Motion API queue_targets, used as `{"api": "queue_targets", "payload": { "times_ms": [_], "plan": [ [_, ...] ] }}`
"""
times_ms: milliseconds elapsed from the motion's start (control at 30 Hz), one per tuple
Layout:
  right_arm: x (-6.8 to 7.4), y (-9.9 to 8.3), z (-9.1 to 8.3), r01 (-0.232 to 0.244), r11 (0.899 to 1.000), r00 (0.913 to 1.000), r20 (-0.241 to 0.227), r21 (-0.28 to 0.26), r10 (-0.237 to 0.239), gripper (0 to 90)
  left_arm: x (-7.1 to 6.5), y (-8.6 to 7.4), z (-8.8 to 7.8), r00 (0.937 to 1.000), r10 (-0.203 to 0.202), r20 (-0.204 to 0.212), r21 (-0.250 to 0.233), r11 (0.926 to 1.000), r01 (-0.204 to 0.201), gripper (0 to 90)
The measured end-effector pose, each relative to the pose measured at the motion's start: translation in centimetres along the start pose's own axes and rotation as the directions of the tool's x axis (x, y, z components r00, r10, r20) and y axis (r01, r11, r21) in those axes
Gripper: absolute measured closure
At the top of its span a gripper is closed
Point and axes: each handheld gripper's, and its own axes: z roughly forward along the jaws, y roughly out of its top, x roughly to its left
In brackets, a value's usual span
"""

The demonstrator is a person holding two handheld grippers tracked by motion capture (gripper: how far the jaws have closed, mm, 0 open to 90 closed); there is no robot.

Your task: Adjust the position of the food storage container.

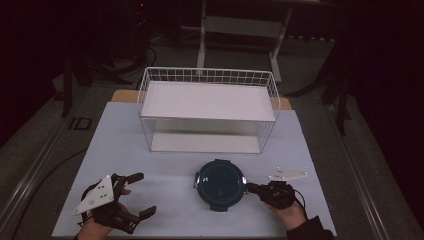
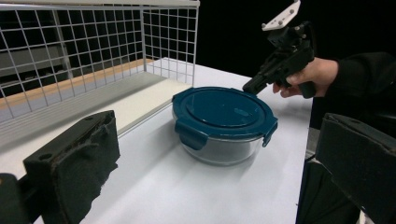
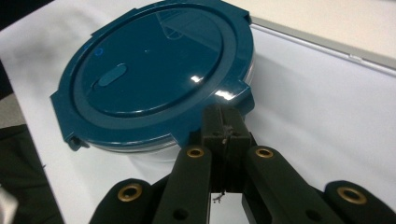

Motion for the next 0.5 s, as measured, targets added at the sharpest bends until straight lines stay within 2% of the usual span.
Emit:
{"api": "queue_targets", "payload": {
  "times_ms": [100, 167, 300, 500],
  "plan": [
    [0.0, 0.5, 0.2, 0.018, 1.000, 0.9998, 0.010, -0.001, -0.018, 90.0, 0.1, 0.0, -0.1, 1.0000, -0.002, -0.002, -0.001, 1.0000, 0.002, 0.0],
    [0.6, 1.1, -0.2, 0.038, 0.999, 0.9993, -0.001, -0.029, -0.038, 90.0, 0.1, 0.0, -0.2, 1.0000, -0.003, -0.003, -0.003, 1.0000, 0.003, 0.0],
    [2.7, 1.2, -0.1, 0.069, 0.997, 0.9954, -0.065, -0.024, -0.070, 90.0, 0.1, 0.0, -0.3, 1.0000, -0.001, -0.004, -0.004, 1.0000, 0.001, 0.0],
    [5.7, 0.5, 0.9, 0.096, 0.995, 0.9796, -0.178, 0.004, -0.094, 90.0, 0.0, 0.0, -0.2, 1.0000, 0.000, -0.003, -0.004, 1.0000, 0.000, 0.0]
  ]
}}
